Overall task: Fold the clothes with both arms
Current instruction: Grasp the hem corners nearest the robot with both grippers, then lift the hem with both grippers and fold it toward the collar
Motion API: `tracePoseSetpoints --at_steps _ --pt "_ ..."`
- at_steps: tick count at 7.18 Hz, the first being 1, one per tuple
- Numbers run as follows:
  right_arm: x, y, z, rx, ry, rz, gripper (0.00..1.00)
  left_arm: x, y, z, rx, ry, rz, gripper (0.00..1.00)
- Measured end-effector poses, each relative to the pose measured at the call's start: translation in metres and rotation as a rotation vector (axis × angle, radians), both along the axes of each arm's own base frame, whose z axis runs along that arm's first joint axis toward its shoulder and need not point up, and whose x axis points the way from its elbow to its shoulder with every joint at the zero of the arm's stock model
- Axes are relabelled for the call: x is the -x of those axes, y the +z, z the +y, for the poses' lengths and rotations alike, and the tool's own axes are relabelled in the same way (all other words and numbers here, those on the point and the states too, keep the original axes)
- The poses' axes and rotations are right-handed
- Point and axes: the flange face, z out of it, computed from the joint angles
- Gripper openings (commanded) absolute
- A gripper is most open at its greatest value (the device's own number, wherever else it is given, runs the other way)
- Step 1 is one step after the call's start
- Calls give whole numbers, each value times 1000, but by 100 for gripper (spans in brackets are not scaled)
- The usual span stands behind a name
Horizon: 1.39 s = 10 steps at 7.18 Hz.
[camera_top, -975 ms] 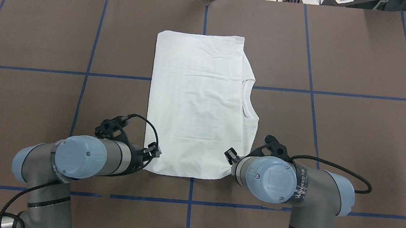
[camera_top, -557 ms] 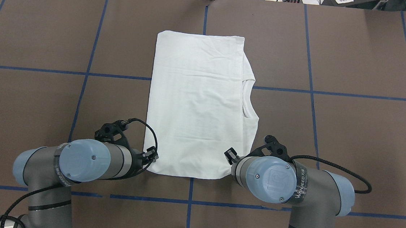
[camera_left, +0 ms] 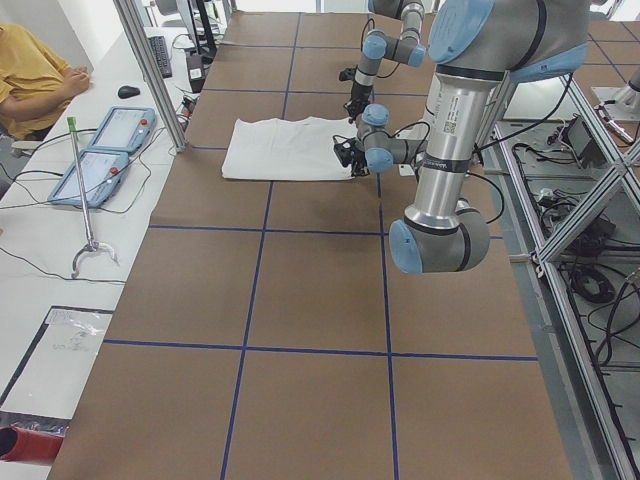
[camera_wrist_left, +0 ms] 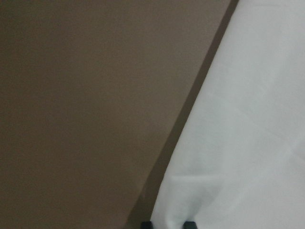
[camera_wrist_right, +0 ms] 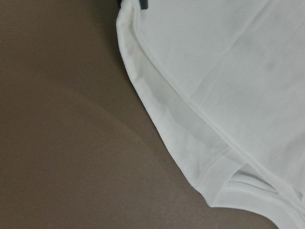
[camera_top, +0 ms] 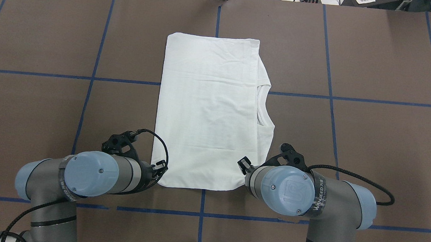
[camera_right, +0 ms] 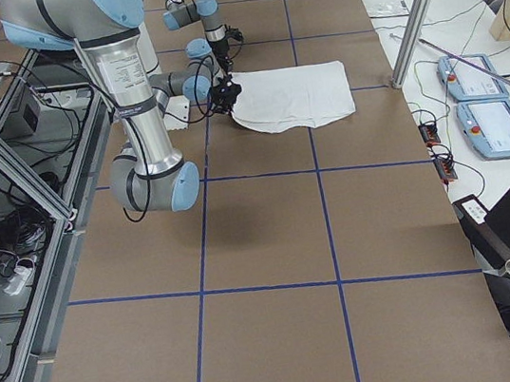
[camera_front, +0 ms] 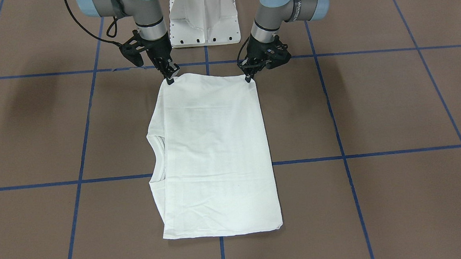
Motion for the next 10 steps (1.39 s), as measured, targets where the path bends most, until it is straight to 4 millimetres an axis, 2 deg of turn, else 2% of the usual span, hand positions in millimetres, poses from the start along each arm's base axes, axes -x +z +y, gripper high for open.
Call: tracePoseSetpoints --at_steps 2,3,6,7,8,9,10 --pt "-4 -3 3 1 1 -9 0 4 -11 7 -6 11 24 0" --pt "-12 -5 14 2 -10 -23 0 9 -21 20 -11 32 48 0" --pt "-33 -15 80 48 -69 -77 0 41 -54 72 8 100 147 0" --pt "-47 -24 90 57 -78 -90 0 53 -64 87 32 112 180 0" --pt "-66 -34 90 60 -70 -101 0 67 -77 95 50 115 219 0" --pt "-85 -43 75 59 -39 -115 0 82 -92 96 51 110 257 0" --pt "-101 -50 50 58 3 -127 0 94 -101 82 32 83 277 0"
